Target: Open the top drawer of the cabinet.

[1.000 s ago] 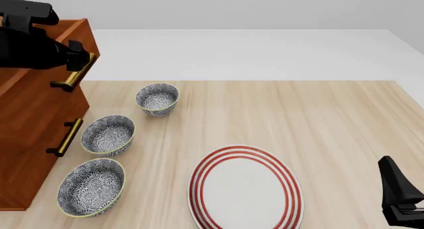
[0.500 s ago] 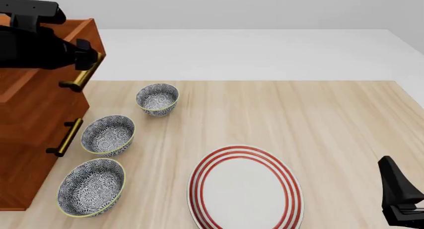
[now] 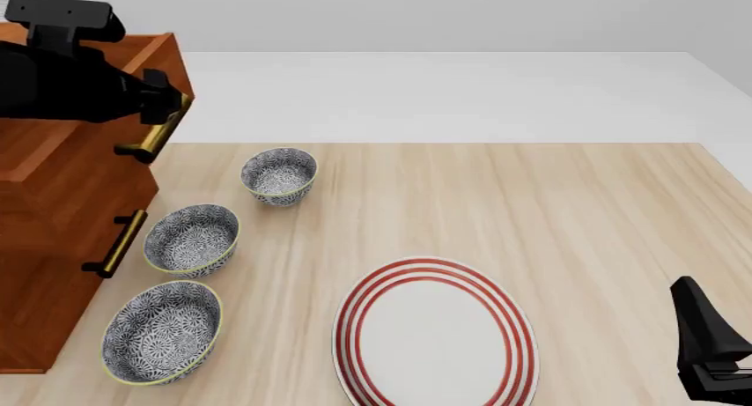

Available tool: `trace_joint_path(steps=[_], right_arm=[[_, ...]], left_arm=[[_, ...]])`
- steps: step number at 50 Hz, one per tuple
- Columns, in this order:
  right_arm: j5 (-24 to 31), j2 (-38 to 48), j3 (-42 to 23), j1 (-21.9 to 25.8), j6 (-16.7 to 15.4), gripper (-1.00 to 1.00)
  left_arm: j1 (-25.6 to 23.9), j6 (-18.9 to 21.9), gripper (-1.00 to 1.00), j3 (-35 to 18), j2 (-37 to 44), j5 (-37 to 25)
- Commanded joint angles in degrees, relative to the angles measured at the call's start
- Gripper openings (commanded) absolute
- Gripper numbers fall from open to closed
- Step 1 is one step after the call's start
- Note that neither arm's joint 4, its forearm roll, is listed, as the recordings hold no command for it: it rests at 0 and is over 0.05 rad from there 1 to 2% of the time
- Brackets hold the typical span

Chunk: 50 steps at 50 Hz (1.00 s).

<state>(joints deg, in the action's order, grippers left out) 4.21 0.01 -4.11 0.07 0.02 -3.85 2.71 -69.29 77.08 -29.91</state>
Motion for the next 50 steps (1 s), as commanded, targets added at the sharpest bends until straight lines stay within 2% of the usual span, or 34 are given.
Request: trace_joint_path(steps=[1,35,50], right_arm=[[0.00,0.00,0.00,-0.02,0.00,1.00],[0.01,0.00,0.00,0.00,0.00,1.00],[-0.01,0.00,0.00,-0.01,0.00,1.00]], left_arm=[[-1.41,3.82,1.00,1.33,5.67,-1.15],[-4.12,4.71,1.00,-0.52,8.27,-2.02],[-6.47,3.87,1.00,-0.21,7.83,-2.24]])
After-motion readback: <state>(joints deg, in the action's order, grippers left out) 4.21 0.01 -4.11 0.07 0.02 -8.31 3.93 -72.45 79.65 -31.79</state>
